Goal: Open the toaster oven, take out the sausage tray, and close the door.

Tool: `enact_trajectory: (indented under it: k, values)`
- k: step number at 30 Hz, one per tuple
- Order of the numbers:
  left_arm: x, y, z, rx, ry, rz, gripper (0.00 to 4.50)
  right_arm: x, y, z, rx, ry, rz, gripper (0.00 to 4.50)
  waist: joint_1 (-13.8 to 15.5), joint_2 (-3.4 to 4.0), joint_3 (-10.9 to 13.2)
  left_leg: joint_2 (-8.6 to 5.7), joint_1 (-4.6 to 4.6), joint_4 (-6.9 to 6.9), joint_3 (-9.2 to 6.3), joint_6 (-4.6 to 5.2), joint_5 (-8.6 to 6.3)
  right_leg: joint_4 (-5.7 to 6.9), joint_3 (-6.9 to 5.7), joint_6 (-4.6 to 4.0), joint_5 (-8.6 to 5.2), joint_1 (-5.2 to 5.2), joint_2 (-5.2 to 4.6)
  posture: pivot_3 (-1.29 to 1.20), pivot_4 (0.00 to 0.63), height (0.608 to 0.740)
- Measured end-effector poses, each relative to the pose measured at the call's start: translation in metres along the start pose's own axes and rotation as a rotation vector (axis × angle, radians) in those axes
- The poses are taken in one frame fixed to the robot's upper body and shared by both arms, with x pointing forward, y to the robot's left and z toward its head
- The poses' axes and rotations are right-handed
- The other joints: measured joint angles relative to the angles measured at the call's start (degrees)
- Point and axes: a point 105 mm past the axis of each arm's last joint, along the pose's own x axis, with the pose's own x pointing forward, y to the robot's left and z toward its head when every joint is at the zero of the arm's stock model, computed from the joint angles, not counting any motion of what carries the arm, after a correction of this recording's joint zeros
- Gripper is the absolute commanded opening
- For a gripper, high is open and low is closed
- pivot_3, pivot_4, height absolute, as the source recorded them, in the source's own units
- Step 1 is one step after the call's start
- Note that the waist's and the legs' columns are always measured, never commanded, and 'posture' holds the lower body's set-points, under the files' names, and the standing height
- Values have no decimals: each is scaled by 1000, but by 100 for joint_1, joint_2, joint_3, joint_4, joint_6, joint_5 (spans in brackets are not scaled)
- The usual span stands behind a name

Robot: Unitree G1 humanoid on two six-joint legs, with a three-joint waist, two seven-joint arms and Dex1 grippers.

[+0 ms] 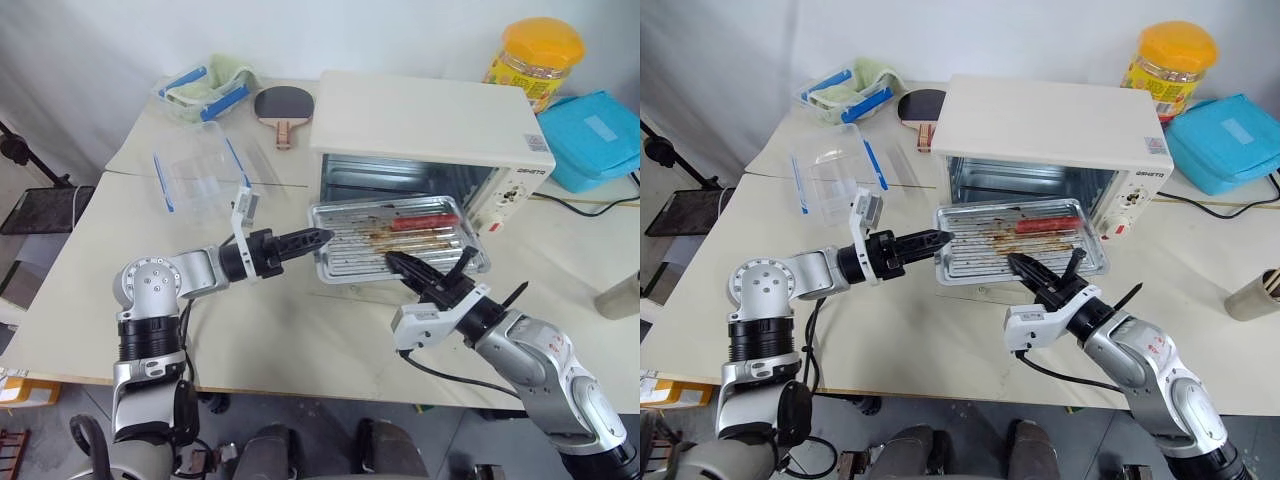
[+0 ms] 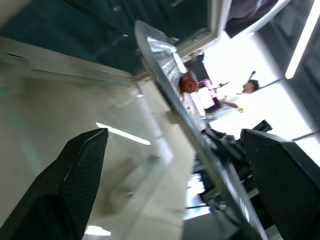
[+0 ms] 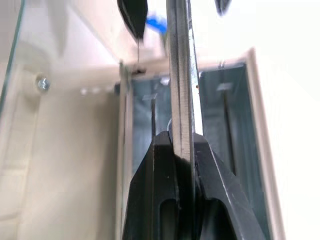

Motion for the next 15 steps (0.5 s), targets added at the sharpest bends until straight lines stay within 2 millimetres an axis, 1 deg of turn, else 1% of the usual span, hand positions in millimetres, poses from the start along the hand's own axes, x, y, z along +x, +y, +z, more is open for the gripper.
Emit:
enact_trajectory:
  k: [4, 7, 12, 15]
  values:
    - [1, -3, 7, -58, -3, -3, 4500, 4, 0, -3, -7, -23, 6, 58, -8, 0, 0, -1, 1, -1, 1, -1, 1, 0, 0, 0, 0, 0, 0, 0, 150, 740]
    - [2, -2, 3, -96, 29, 5, 3919, 7, -2, -4, -11, -35, 3, 58, -3, -1, 0, -2, 0, -1, 0, -1, 1, 1, 0, 0, 0, 0, 0, 0, 150, 740]
    - [2, -2, -1, -113, 53, 20, 2378, 12, 0, 3, 4, -69, -3, 58, -5, -1, 0, -2, 1, -1, 0, -3, 2, 1, 1, 0, 0, 0, 0, 0, 150, 740]
    - [3, -3, -2, -121, 59, 11, 1368, 13, 3, 8, 15, -86, 0, 58, -2, 0, 0, -2, 1, -1, 0, -3, 2, 1, 2, 0, 0, 0, 0, 0, 150, 740]
